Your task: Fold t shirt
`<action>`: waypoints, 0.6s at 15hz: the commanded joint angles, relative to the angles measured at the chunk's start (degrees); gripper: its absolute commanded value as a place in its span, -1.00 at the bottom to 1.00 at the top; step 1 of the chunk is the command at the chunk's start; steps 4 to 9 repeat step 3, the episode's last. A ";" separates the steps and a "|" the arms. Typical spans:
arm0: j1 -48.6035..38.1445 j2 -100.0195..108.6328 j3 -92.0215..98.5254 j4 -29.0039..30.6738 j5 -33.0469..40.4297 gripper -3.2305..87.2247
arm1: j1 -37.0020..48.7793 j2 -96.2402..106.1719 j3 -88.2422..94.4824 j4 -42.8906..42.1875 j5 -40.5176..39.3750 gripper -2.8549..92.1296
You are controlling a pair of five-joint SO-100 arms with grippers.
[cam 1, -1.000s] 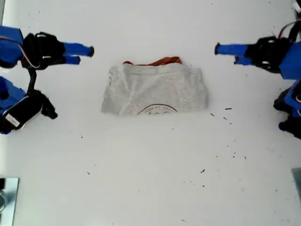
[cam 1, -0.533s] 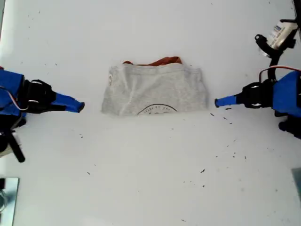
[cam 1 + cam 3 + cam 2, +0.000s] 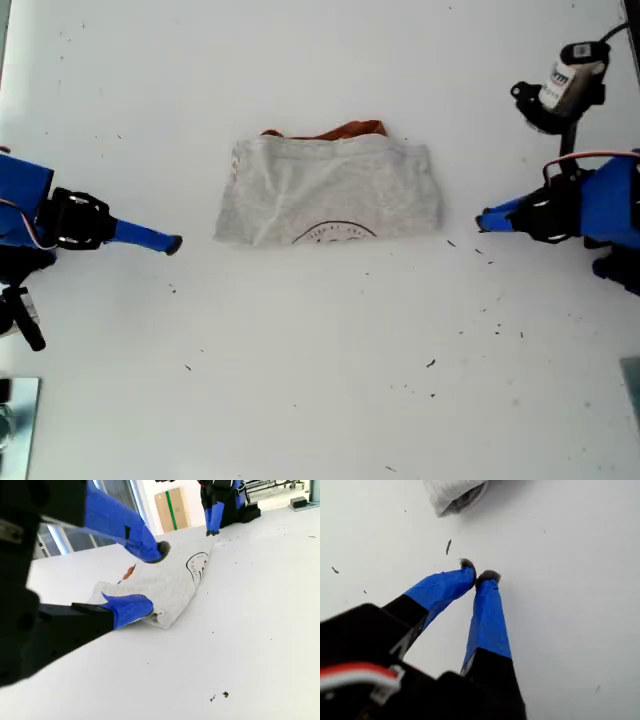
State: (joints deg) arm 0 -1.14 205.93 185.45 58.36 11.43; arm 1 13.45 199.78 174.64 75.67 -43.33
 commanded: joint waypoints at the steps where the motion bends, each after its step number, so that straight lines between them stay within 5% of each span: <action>1: 0.62 0.35 0.62 0.00 0.26 -0.64 | 0.44 0.62 3.43 0.70 -1.93 -0.86; 9: 0.62 0.35 0.62 0.00 0.26 -0.64 | 0.44 0.62 3.43 0.70 -1.93 -0.86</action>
